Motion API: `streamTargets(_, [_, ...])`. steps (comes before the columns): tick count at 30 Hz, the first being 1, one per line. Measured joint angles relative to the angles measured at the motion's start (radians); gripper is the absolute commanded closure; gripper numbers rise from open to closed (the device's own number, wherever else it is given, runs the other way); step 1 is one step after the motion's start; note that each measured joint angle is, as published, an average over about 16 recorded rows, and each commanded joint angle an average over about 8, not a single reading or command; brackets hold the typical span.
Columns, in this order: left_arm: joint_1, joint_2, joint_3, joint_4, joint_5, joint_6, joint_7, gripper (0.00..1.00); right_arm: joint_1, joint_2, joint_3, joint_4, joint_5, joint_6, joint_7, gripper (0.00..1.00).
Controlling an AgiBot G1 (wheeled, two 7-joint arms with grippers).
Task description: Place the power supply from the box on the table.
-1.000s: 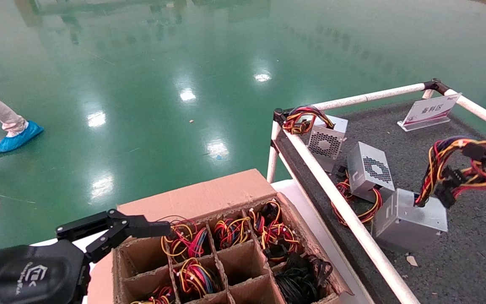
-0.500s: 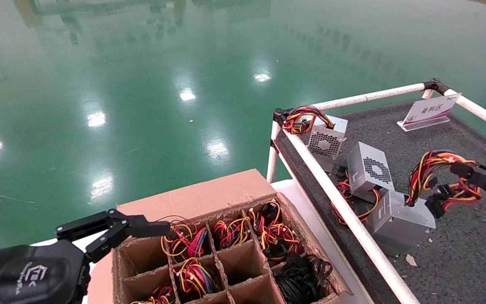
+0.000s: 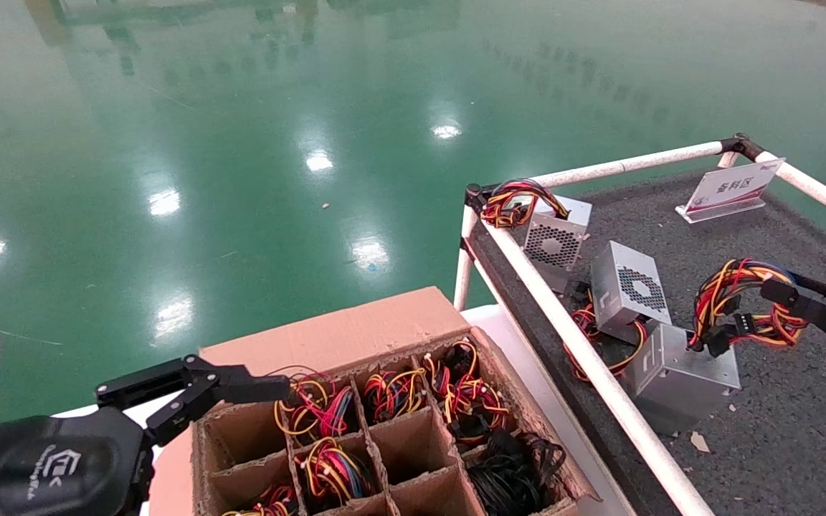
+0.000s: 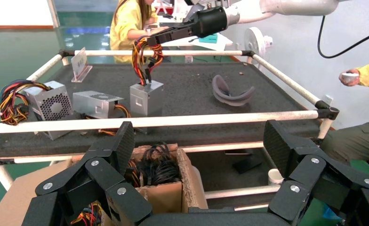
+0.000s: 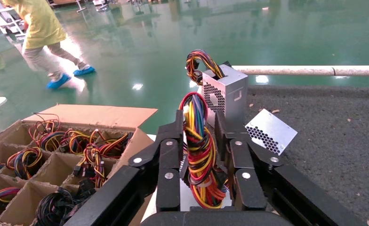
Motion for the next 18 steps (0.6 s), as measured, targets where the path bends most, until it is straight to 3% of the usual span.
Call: streamTargets(18, [0.000, 0.000, 0.000, 0.000, 0.000, 0.000, 0.000, 0.00, -0.006, 0.005, 0.005, 0.009, 0.007, -0.007, 0.004, 0.00])
